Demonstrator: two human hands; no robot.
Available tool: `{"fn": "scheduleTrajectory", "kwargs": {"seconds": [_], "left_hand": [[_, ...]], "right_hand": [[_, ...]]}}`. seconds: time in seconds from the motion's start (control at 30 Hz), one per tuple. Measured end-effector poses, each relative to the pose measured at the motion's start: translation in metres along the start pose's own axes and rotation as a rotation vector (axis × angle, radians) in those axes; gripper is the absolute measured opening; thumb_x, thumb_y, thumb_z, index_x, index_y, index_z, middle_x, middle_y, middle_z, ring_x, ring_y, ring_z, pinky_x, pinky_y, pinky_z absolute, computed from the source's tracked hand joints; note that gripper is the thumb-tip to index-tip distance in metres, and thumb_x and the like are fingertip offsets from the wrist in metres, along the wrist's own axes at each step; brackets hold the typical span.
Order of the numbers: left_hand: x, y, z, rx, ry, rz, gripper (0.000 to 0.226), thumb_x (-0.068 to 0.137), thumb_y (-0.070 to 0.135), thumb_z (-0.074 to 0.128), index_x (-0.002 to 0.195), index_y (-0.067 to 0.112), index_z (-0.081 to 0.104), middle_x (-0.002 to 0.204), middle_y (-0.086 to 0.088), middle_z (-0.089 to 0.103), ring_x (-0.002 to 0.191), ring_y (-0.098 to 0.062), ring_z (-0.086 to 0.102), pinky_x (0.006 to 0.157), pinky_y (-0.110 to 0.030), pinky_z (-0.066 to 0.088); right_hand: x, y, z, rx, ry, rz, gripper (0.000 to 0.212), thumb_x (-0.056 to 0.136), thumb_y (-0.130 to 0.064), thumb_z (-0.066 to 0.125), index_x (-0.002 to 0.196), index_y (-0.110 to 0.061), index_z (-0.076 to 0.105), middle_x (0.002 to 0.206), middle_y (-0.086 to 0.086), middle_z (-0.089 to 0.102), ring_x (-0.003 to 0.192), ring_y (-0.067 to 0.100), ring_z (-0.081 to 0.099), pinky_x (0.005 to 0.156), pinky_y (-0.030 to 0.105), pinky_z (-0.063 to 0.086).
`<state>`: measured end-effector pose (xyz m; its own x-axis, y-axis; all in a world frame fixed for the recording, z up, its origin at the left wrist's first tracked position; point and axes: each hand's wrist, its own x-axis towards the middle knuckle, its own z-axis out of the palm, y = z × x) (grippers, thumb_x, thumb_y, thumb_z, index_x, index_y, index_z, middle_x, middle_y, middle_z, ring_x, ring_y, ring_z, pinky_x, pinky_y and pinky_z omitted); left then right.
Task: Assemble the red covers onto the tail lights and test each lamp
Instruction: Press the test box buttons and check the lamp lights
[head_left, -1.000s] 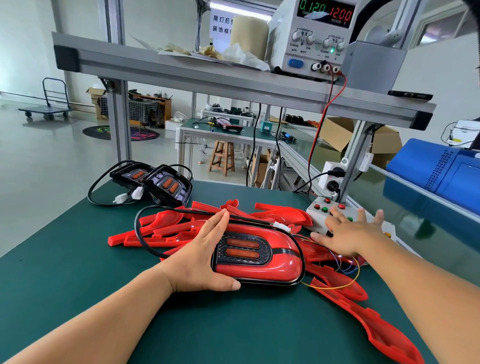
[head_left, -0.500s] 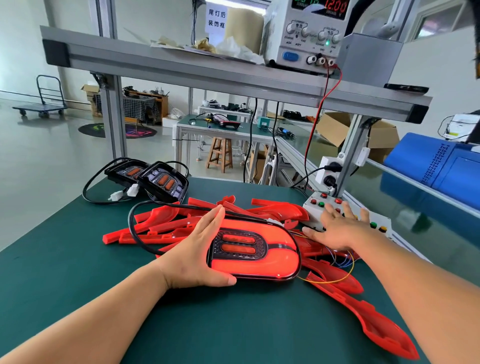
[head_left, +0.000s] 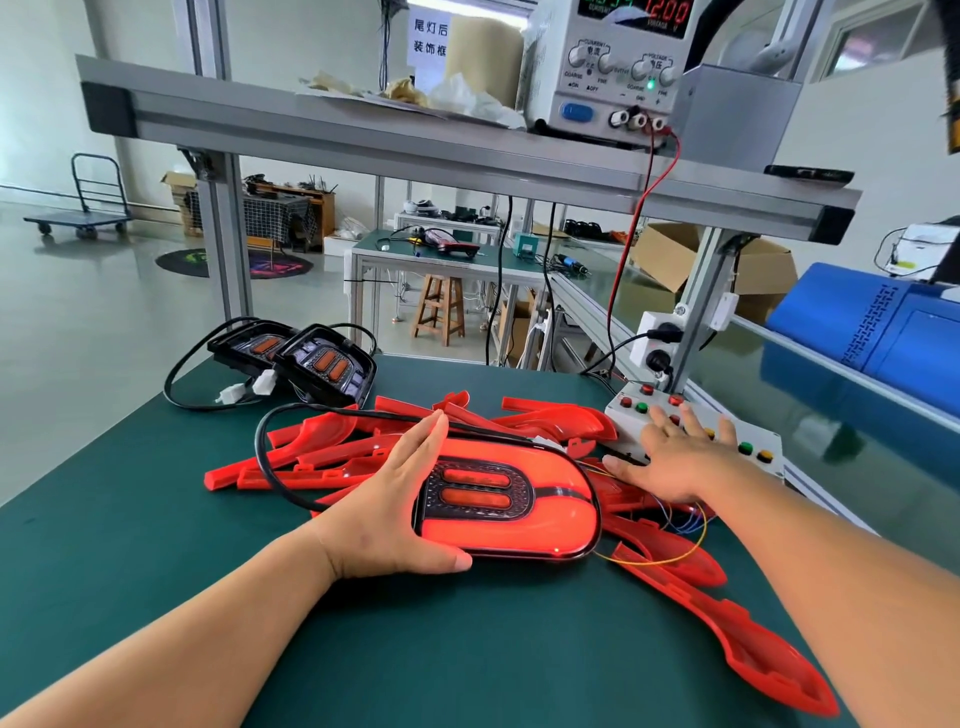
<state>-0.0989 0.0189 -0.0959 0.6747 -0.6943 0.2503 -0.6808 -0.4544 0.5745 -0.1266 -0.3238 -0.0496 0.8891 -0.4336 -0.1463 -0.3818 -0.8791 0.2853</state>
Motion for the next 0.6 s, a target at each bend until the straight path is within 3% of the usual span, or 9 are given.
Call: {"fn": "scheduleTrajectory", "kwargs": {"seconds": [0.17, 0.3, 0.6], "left_hand": [[-0.001, 0.000, -0.001, -0.005, -0.007, -0.005, 0.133, 0.055, 0.072, 0.072, 0.142, 0.041, -0.025, 0.147, 0.038, -0.025, 0.134, 0.023, -0.013, 0.099, 0.007, 0.001], [-0.001, 0.001, -0.001, -0.007, -0.011, -0.005, 0.134, 0.055, 0.072, 0.071, 0.143, 0.040, -0.024, 0.147, 0.038, -0.024, 0.133, 0.023, -0.014, 0.099, 0.008, 0.000], [-0.002, 0.004, -0.003, -0.033, -0.027, -0.018, 0.133, 0.055, 0.072, 0.072, 0.142, 0.042, -0.024, 0.144, 0.043, -0.025, 0.130, 0.027, -0.012, 0.098, 0.009, 0.003]], "right_hand": [[0.001, 0.003, -0.002, 0.015, 0.011, -0.006, 0.102, 0.077, -0.090, 0.015, 0.154, -0.023, 0.018, 0.163, -0.007, -0.015, 0.148, 0.022, -0.022, 0.116, 0.059, -0.007], [0.004, -0.006, -0.010, 0.060, 0.058, -0.058, 0.103, 0.079, -0.088, 0.016, 0.156, -0.021, 0.011, 0.162, -0.008, -0.019, 0.148, 0.018, -0.021, 0.115, 0.057, -0.007], [0.016, -0.021, -0.011, 0.078, 0.049, -0.056, 0.096, 0.085, -0.082, 0.009, 0.157, -0.018, 0.005, 0.164, -0.005, -0.008, 0.148, 0.016, -0.021, 0.117, 0.054, -0.013]]}}
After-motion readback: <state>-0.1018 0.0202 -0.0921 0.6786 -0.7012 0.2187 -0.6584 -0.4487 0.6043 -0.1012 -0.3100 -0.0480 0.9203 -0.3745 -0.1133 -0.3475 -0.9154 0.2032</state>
